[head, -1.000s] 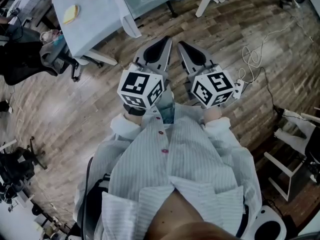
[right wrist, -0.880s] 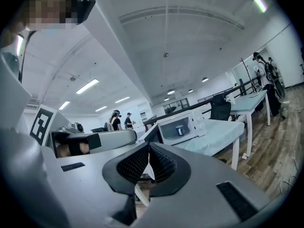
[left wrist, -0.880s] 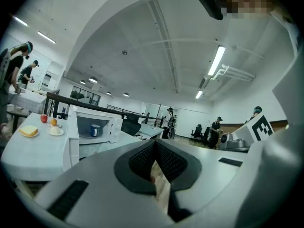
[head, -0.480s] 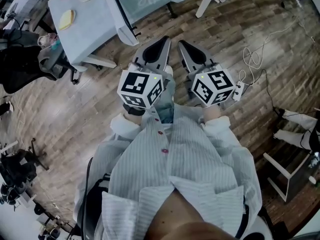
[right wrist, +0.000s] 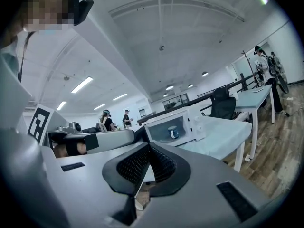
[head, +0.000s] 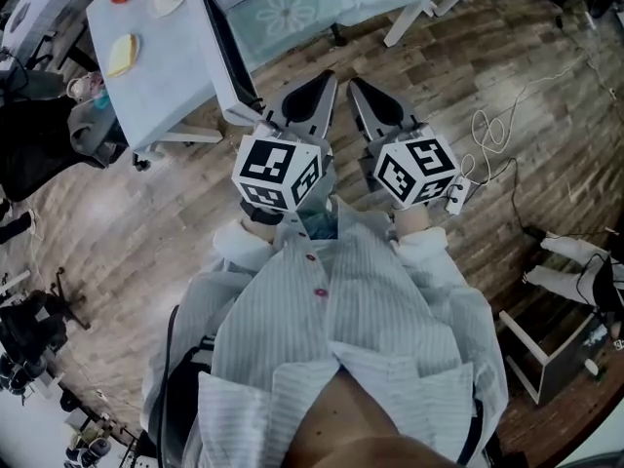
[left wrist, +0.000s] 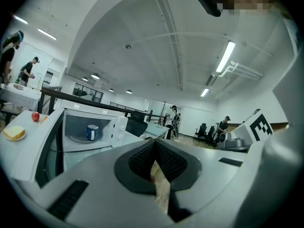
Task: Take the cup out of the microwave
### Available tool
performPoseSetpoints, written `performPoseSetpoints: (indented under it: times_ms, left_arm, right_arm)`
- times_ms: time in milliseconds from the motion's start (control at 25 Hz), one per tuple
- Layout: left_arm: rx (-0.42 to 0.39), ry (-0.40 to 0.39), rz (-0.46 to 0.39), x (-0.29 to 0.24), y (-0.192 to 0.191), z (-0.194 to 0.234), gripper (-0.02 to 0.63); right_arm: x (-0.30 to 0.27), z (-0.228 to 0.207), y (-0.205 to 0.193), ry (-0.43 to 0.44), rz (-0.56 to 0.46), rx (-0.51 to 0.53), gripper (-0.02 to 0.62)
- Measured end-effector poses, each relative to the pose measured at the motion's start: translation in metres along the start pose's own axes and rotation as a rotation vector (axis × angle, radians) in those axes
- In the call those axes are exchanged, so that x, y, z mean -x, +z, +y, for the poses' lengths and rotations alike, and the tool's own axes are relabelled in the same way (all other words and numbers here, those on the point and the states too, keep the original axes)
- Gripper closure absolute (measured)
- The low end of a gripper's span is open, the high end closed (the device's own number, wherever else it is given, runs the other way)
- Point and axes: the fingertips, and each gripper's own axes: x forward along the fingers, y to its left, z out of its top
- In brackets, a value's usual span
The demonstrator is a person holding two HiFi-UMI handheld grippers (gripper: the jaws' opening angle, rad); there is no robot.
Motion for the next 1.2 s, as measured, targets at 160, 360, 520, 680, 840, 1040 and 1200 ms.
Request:
performPoseSetpoints:
  times_ms: [160,360,520,680,840,1040,1200]
  left_arm:
    - [0.009,0.007,0.004,-0.026,0.004,0.016,0.597]
    - [0.016,0.017,0.004,-0.052,0.007,0.036,0.597]
    - [0.02,0.018,0.009,-0.068,0.009,0.051,0.597]
    - [0.013,0.007,0.015,-0.078,0.007,0.056,0.597]
    - [0.002,-0.001,0.02,-0.086,0.007,0.058,0.597]
    - [0.002,0.013,0.021,-0.08,0.01,0.07,0.597]
    - [0.006,0.034,0.022,-0.084,0.01,0.079,0.597]
  right_arm:
    - [-0.023,-0.018,0.007,0.01,0.018,-0.005,0.56]
    - [-0.051,-0.035,0.013,0.02,0.03,-0.019,0.56]
    - [-0.07,-0.048,0.016,0.012,0.041,-0.023,0.56]
    - [-0.079,-0.055,0.018,0.011,0.043,-0.021,0.56]
    - [-0.085,-0.063,0.017,0.002,0.042,-0.027,0.56]
    - [-0.098,-0.058,0.017,0.007,0.047,-0.035,0.56]
    - [-0.108,-0.058,0.019,0.033,0.059,-0.03,0.56]
